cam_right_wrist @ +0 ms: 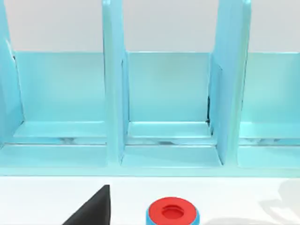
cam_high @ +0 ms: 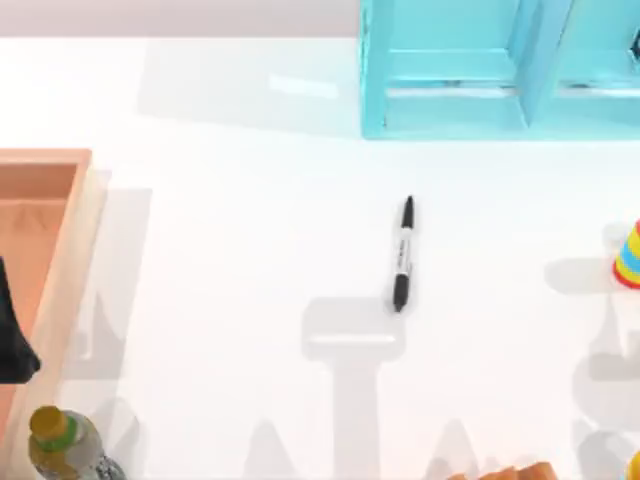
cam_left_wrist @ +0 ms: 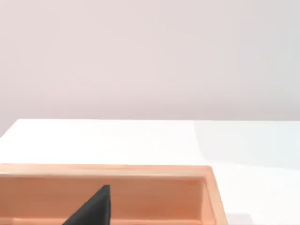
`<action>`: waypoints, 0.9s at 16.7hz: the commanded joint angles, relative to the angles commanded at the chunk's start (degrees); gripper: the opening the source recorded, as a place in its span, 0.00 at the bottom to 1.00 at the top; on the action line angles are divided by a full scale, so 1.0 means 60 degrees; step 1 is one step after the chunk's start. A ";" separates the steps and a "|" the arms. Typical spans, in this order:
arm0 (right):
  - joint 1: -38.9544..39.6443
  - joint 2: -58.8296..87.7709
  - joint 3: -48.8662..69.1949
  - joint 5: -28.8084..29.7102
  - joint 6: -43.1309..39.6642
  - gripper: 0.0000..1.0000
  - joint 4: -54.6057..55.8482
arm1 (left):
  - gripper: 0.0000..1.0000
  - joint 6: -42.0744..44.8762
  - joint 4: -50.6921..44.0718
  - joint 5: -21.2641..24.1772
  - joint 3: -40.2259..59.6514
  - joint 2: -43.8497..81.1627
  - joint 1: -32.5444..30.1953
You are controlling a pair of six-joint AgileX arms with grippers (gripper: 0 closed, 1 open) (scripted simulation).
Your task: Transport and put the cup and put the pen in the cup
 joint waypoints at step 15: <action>0.0000 0.0000 0.0000 0.0000 0.0000 1.00 0.0000 | 1.00 0.1084 -0.6253 -0.0015 0.7116 0.8593 0.0981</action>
